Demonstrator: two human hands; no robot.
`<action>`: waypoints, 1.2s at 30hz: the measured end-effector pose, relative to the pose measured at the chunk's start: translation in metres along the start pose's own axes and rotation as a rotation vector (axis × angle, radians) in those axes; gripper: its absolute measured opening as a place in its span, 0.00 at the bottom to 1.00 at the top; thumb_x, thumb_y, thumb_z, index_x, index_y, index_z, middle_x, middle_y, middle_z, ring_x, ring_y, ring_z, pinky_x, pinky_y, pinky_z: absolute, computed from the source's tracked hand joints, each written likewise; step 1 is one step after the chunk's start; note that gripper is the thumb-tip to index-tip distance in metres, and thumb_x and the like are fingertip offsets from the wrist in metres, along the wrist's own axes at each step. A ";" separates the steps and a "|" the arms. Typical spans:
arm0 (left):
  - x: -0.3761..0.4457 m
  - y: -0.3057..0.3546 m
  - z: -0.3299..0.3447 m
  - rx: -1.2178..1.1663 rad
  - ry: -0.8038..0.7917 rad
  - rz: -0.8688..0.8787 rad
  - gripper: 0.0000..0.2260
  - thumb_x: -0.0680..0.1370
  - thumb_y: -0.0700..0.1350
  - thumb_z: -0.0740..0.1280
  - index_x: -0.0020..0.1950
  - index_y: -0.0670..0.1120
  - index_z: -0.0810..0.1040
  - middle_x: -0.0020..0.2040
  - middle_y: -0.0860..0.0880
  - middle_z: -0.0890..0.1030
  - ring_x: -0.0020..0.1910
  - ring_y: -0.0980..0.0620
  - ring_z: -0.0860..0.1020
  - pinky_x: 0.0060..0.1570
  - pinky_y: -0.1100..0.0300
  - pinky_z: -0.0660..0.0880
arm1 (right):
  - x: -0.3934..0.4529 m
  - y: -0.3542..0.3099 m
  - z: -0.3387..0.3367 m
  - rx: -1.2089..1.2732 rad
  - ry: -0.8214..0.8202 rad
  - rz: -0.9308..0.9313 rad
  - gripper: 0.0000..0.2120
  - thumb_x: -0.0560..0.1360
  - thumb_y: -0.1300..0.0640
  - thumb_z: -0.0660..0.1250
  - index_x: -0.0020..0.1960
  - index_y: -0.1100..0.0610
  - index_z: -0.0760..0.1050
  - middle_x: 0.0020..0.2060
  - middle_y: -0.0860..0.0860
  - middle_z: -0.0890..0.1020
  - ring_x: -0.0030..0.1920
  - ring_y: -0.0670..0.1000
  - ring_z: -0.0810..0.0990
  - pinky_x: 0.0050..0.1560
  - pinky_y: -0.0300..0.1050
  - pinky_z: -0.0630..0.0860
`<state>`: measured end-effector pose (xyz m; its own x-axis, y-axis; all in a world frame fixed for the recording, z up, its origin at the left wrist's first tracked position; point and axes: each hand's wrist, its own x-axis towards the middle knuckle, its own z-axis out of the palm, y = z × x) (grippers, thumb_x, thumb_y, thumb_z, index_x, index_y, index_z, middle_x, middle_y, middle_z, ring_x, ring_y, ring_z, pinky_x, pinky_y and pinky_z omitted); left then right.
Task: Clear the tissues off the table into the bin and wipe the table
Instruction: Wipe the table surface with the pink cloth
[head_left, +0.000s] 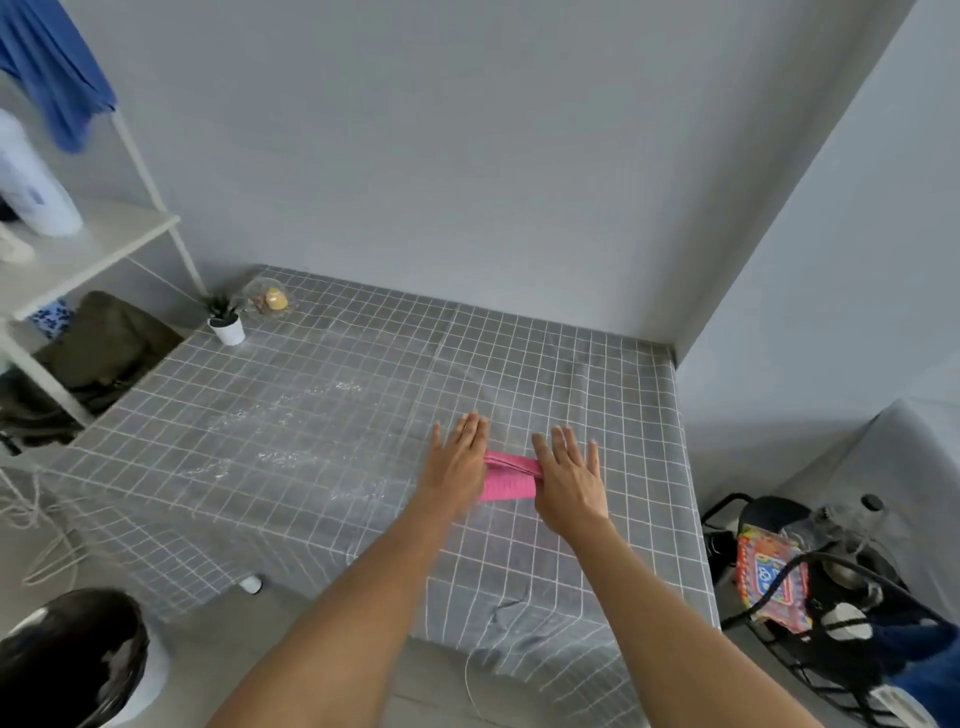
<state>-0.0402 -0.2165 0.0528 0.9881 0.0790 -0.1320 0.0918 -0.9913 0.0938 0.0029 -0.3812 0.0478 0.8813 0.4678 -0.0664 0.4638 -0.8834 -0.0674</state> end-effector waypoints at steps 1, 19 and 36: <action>-0.004 -0.011 -0.003 -0.001 0.005 -0.014 0.27 0.83 0.44 0.51 0.78 0.41 0.42 0.80 0.44 0.44 0.79 0.48 0.44 0.76 0.42 0.44 | 0.003 -0.012 -0.002 -0.001 0.004 -0.011 0.30 0.81 0.56 0.54 0.78 0.54 0.45 0.78 0.57 0.47 0.77 0.56 0.39 0.75 0.59 0.36; -0.101 -0.274 -0.021 0.060 -0.005 -0.167 0.27 0.83 0.45 0.53 0.78 0.40 0.44 0.80 0.43 0.47 0.79 0.46 0.47 0.75 0.41 0.46 | 0.047 -0.283 0.011 0.036 -0.033 -0.148 0.29 0.82 0.54 0.53 0.78 0.53 0.44 0.78 0.57 0.44 0.77 0.56 0.38 0.74 0.59 0.36; -0.100 -0.404 -0.014 0.063 -0.067 -0.276 0.29 0.83 0.46 0.55 0.78 0.42 0.43 0.80 0.44 0.44 0.79 0.48 0.45 0.75 0.42 0.48 | 0.116 -0.401 0.034 0.069 -0.173 -0.269 0.28 0.82 0.53 0.53 0.79 0.51 0.45 0.78 0.56 0.45 0.77 0.57 0.39 0.75 0.60 0.39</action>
<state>-0.1744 0.1777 0.0423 0.9165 0.3414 -0.2087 0.3458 -0.9382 -0.0159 -0.0833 0.0282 0.0334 0.6968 0.6874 -0.2051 0.6655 -0.7261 -0.1727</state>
